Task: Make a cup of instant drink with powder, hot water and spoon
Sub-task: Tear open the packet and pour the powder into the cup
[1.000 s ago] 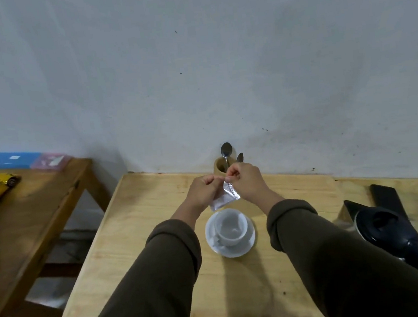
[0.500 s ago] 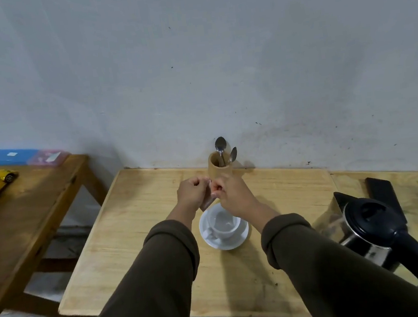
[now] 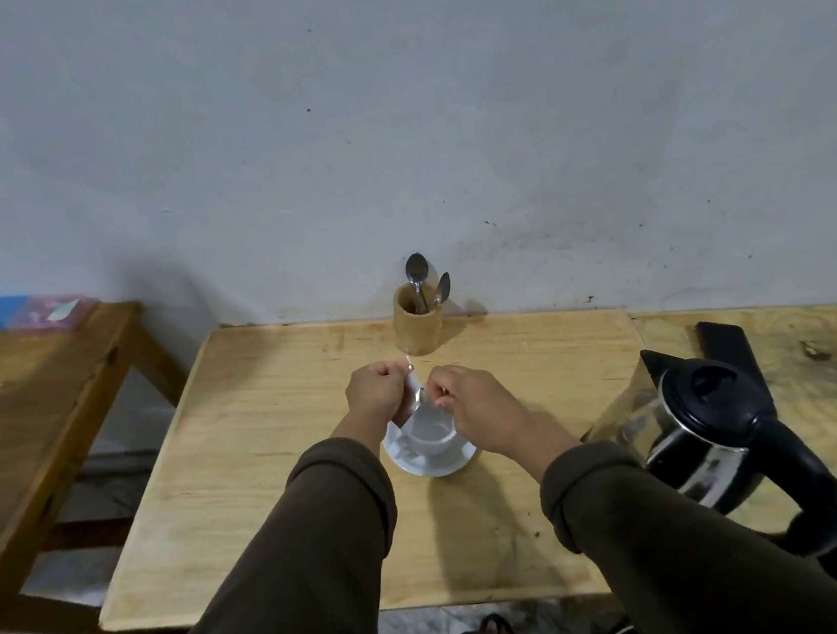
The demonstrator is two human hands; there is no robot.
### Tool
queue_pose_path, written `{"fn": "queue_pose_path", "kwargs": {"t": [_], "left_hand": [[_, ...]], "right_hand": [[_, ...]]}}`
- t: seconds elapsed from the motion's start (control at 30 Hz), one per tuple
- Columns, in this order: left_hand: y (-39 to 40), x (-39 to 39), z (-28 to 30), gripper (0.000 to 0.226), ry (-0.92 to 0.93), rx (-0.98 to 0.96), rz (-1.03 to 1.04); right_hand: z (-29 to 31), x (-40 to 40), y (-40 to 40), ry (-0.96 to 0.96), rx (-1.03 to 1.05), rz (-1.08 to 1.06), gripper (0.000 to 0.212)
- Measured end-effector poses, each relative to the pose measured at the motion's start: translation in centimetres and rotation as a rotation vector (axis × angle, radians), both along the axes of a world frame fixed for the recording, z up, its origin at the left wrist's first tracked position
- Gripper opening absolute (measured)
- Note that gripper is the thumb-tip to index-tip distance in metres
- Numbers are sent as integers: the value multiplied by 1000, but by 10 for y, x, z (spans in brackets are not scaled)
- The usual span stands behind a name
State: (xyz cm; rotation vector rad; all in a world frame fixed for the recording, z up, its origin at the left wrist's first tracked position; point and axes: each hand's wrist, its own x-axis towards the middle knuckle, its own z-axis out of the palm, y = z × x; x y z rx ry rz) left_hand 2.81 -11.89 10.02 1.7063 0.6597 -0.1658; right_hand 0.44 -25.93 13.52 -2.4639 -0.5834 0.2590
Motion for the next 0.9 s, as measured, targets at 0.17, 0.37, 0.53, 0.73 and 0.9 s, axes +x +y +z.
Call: {"fn": "queue_pose_path", "kwargs": {"t": [0.17, 0.37, 0.53, 0.73, 0.9], "left_hand": [[-2, -6, -7, 19, 58, -7, -41], [-2, -4, -9, 25, 165, 81, -97], [-5, 4, 1, 37, 310, 274, -192], [-3, 11, -1, 42, 322, 374, -230], [-3, 15, 3, 55, 293, 376, -269]], "right_hand": [[-14, -6, -1, -6, 43, -15, 6], [-40, -15, -1, -64, -61, -65, 36], [-52, -19, 4, -179, -55, -115, 26], [-51, -16, 1, -83, 68, -203, 21], [-55, -8, -1, -28, 144, -357, 15]]}}
